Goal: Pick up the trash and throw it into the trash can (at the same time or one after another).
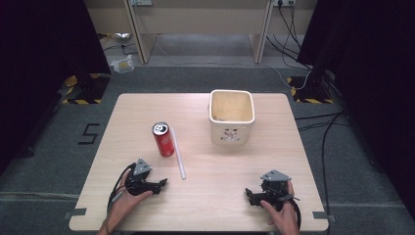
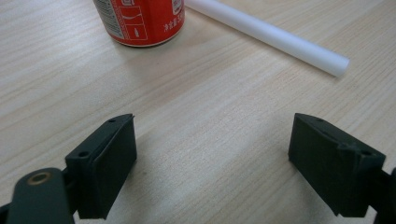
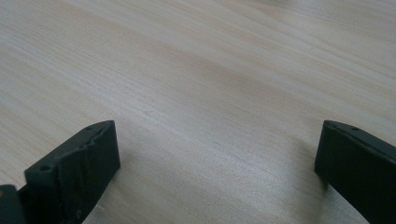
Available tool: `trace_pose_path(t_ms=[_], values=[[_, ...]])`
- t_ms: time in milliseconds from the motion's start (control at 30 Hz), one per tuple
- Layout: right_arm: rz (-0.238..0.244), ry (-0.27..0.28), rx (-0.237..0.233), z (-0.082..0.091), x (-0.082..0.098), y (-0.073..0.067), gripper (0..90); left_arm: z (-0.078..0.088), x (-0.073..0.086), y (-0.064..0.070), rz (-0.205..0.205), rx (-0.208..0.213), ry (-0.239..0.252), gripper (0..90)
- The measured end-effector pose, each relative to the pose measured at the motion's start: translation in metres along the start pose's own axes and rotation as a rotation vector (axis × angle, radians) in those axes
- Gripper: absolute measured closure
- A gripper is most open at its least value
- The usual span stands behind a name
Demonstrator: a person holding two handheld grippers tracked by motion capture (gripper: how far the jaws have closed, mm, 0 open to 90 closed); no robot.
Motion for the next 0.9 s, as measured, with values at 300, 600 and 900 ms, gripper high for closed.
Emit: trace_pose_path(t_ms=[300,600,900], values=[[-0.001,-0.001,-0.001,0.0,0.0,0.0,0.3,0.0,0.0,0.0,0.0,0.0,0.0,14.4],[-0.004,0.001,0.003,0.0,0.0,0.0,0.3,0.0,0.0,-0.001,0.007,0.002,0.001,15.5],[-0.003,0.001,0.003,0.0,0.0,0.0,0.3,0.006,-0.014,-0.012,0.078,0.002,0.061,18.0]])
Point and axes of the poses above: each handheld gripper's, and its own axes: z roughly backward along the jaws, x roughly out of its underside, y roughly to its right, the point moved 10 cm from there along -z, roughly forward along the jaws, and after that the axes turned 1 degree about x, right-handed, at the moved point
